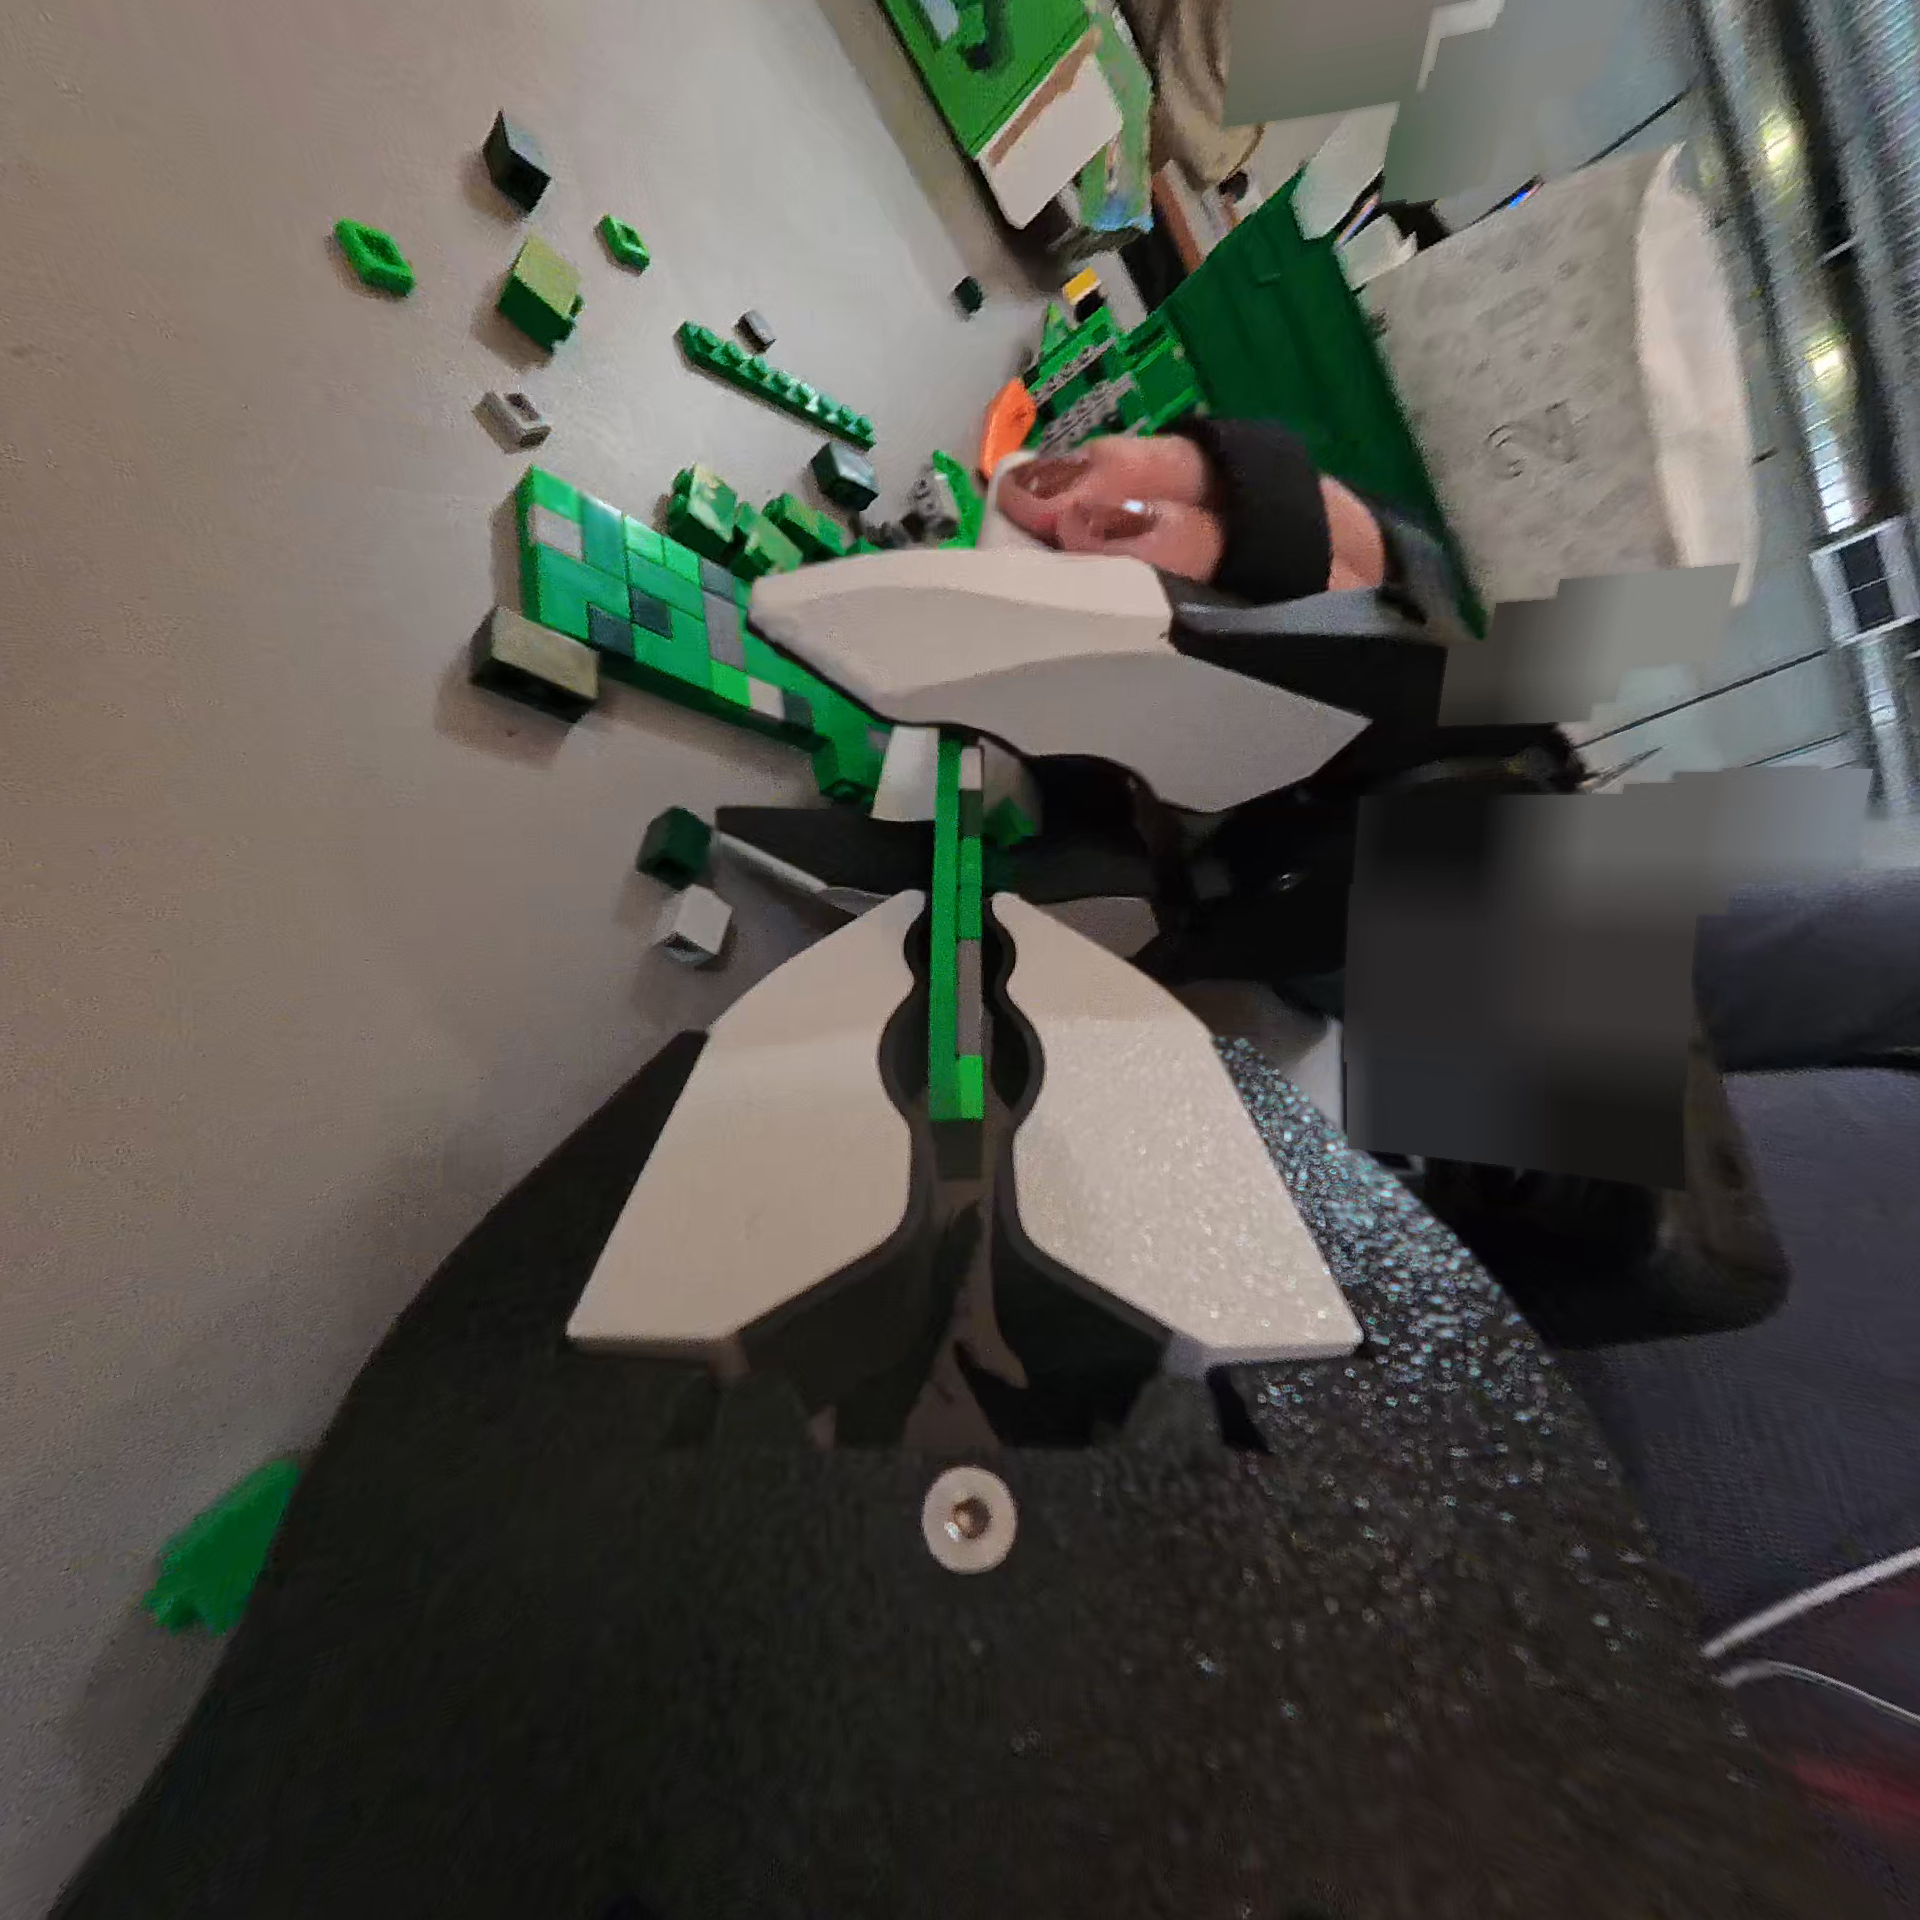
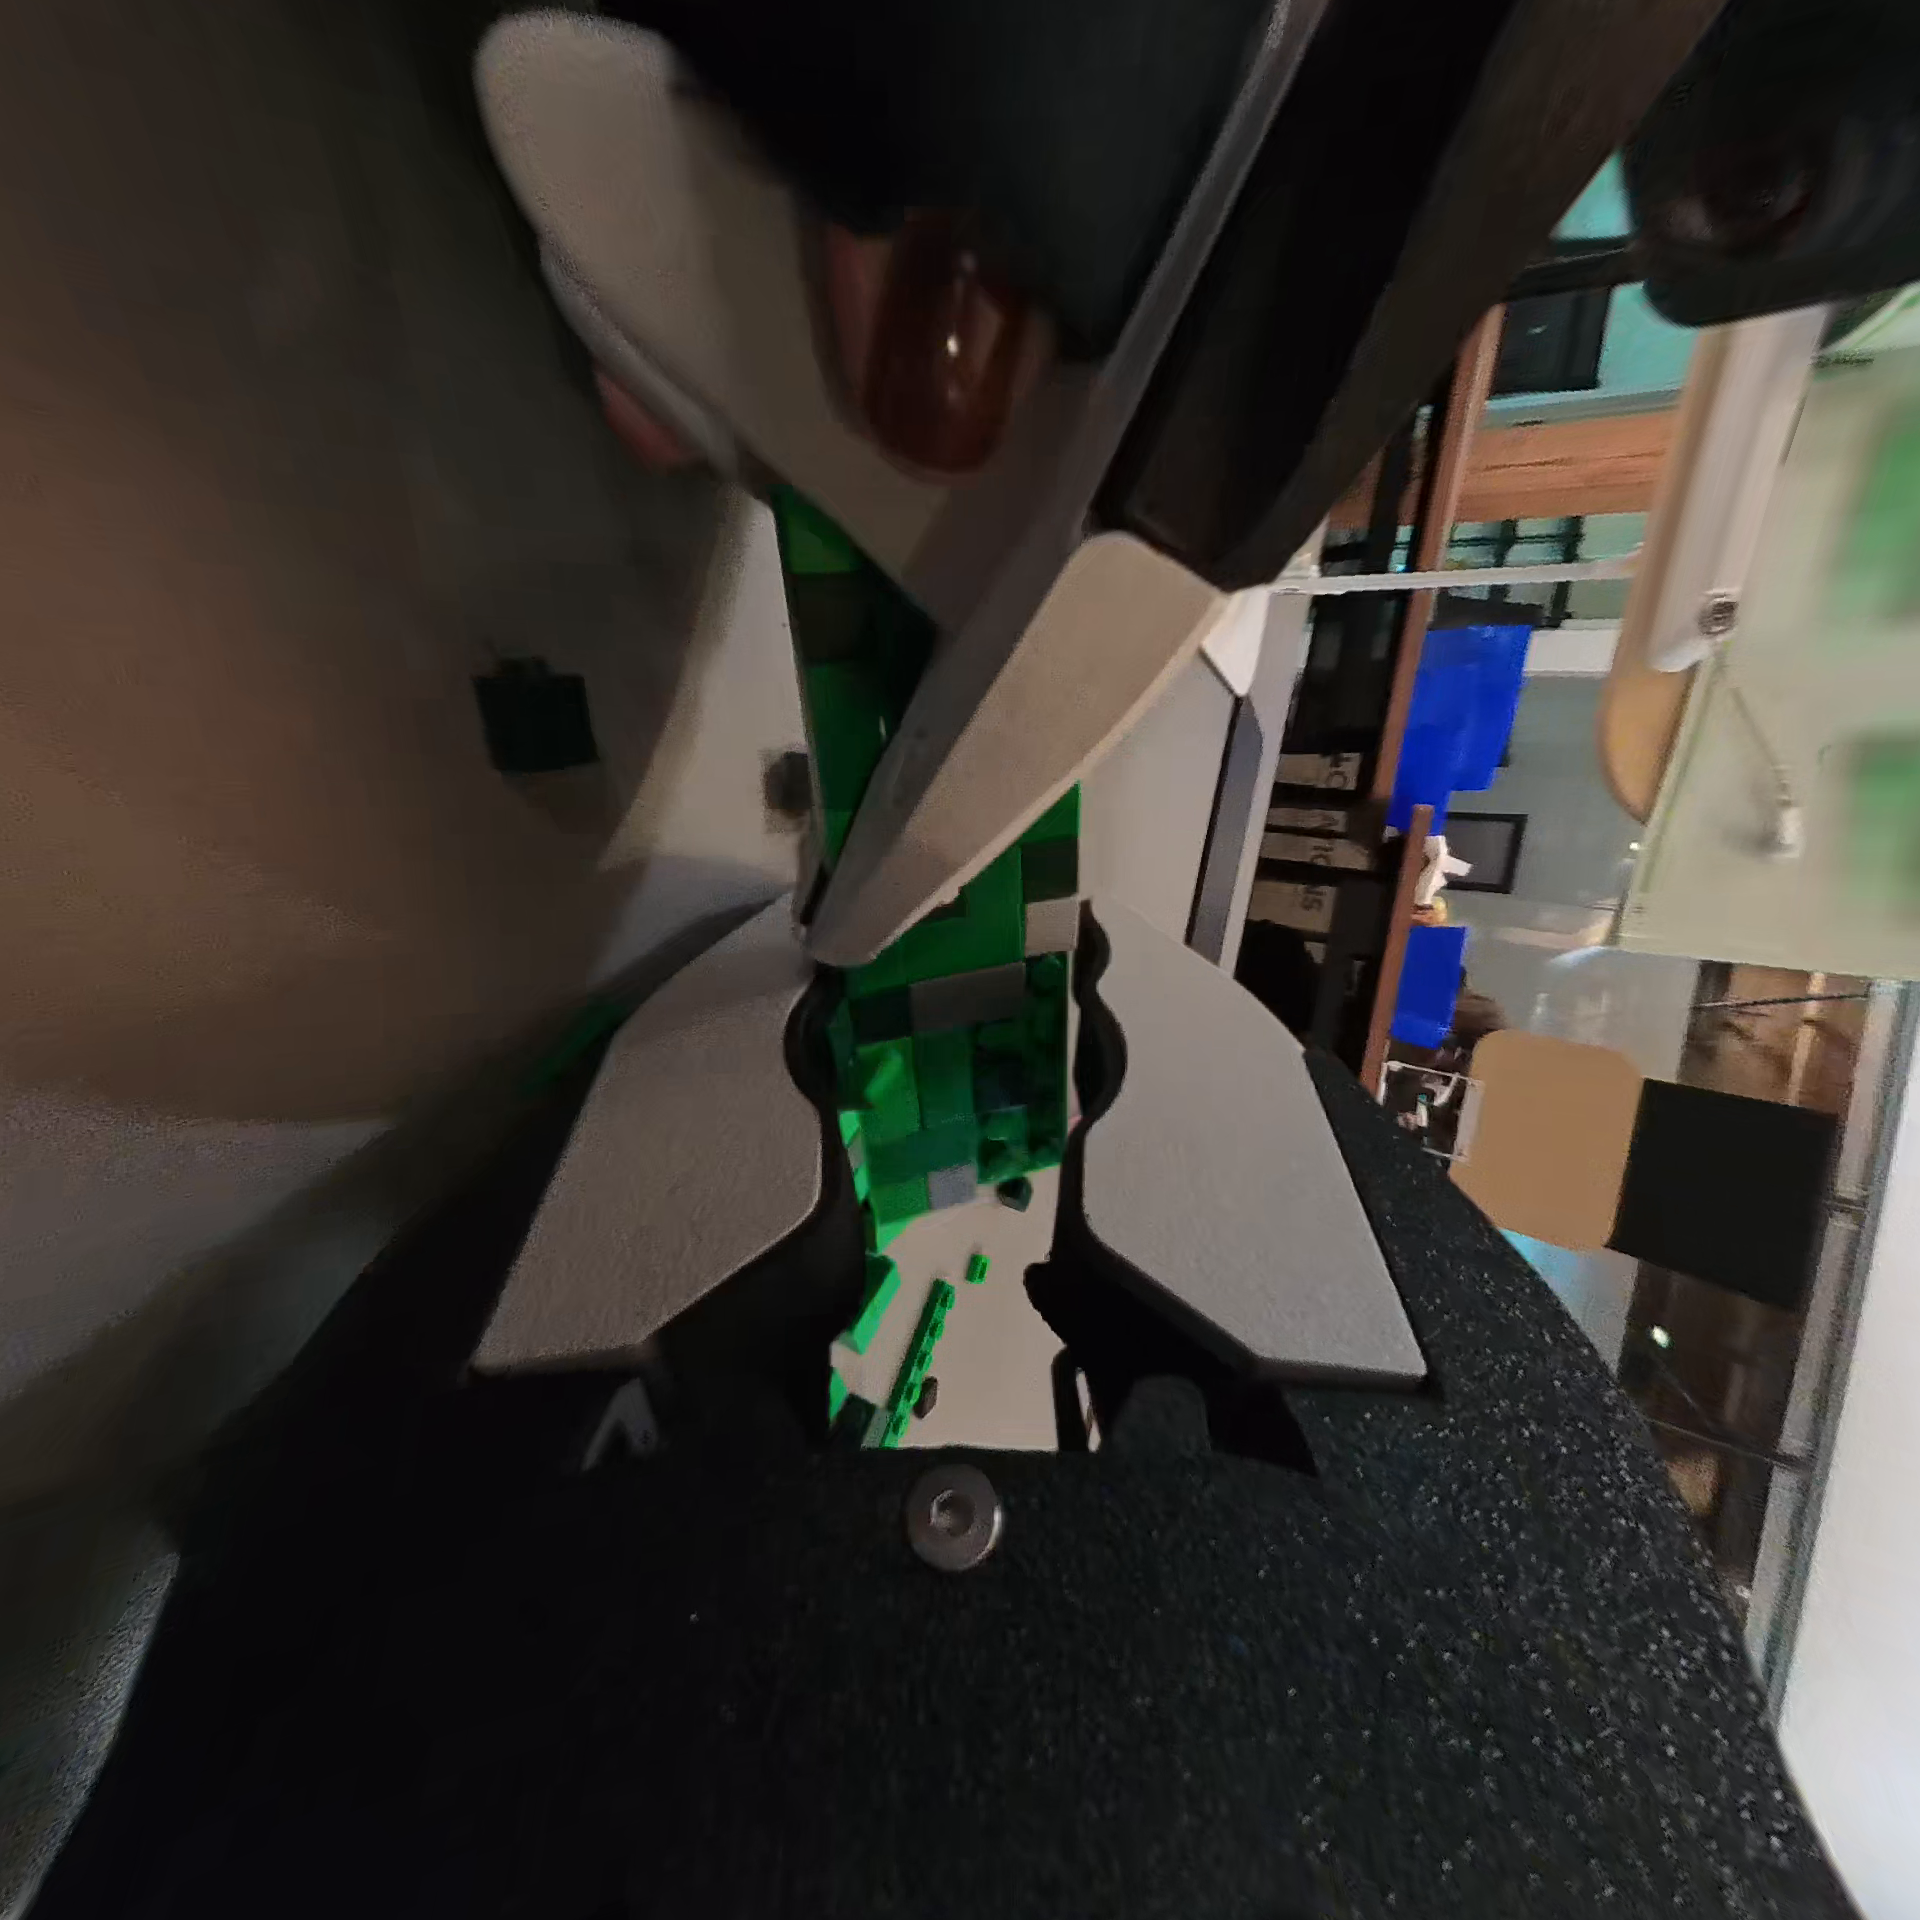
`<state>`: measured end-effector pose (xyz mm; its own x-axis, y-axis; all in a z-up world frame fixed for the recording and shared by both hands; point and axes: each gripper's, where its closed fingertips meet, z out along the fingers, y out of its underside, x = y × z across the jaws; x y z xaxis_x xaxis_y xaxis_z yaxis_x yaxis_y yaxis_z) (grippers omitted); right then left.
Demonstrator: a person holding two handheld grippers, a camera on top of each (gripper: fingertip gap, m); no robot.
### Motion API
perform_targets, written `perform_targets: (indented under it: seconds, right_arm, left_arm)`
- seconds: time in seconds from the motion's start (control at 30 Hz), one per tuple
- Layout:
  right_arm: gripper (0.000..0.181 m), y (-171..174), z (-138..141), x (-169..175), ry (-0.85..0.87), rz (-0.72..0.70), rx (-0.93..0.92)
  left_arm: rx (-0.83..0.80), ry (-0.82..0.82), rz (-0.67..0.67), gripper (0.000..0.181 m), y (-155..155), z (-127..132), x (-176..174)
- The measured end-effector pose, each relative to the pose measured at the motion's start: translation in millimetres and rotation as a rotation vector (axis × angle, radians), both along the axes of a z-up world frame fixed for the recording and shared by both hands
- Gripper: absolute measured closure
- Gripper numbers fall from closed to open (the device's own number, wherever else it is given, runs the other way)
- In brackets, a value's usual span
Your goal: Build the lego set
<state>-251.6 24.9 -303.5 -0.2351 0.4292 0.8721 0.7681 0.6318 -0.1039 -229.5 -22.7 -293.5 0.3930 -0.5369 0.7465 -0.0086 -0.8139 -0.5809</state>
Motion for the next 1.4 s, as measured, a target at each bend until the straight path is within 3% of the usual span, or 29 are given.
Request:
perform_targets:
  seconds: [0.47,0.9,1.4]
  right_arm:
    - [0.141,-8.7,-2.1,-2.0,-0.049,0.047,-0.04]
    - [0.145,-6.5,2.0,-5.1,-0.053,0.07,0.128]
    - [0.142,-14.8,-3.2,-2.9,-0.064,0.064,-0.041]
  left_arm:
    - [0.125,0.155,-0.042,0.174,-2.9,-4.0,0.4]
    - [-0.021,0.032,-0.013,0.175,-3.9,-4.2,-1.6]
    - [0.122,0.194,-0.073,0.175,-8.9,-5.9,-0.9]
